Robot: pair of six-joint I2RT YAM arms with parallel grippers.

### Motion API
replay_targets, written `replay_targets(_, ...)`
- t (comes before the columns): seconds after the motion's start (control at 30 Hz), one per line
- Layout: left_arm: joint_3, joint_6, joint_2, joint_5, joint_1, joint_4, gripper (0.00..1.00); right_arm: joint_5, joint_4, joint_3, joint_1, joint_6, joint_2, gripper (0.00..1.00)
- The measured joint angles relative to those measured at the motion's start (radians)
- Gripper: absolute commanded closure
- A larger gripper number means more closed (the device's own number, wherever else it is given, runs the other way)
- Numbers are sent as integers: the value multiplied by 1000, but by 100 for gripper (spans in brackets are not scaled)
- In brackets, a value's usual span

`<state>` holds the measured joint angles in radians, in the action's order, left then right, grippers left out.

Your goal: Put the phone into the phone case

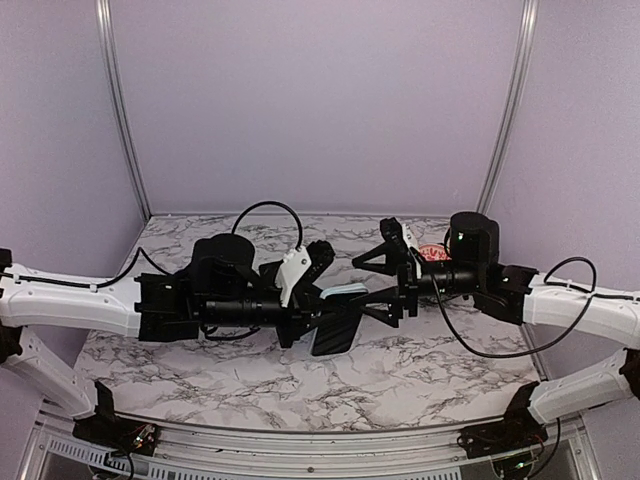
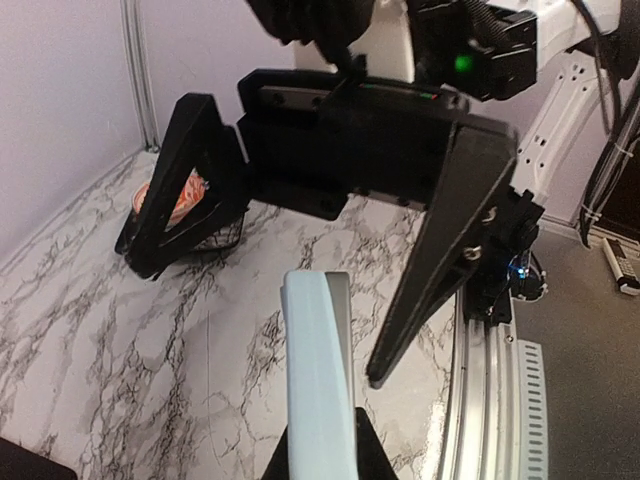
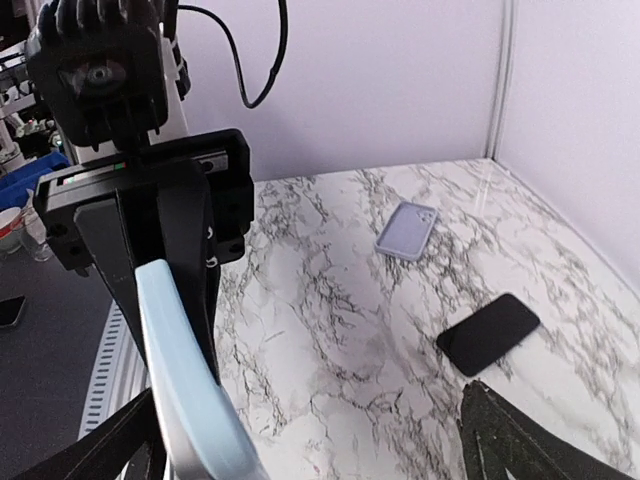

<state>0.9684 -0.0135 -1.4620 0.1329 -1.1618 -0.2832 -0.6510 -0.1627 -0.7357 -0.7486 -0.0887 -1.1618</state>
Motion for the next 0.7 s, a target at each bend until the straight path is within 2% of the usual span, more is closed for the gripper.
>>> replay_targets(0.17,47,42,150,-39,-19,80,100,-100,10,-143,-8,-84,-27,1)
replay_targets(0.3,50,80,231,-63,-19,137,100,-116,28,-186,-41,-142,-27,1)
replay_targets(0.5,80,137,257,-63,-25,264,100,-128,95,-214,-113,-201,-37,2)
replay_targets(0.7,93,177,283,-43,-36,312,100,-153,169,-267,-128,-229,-53,11)
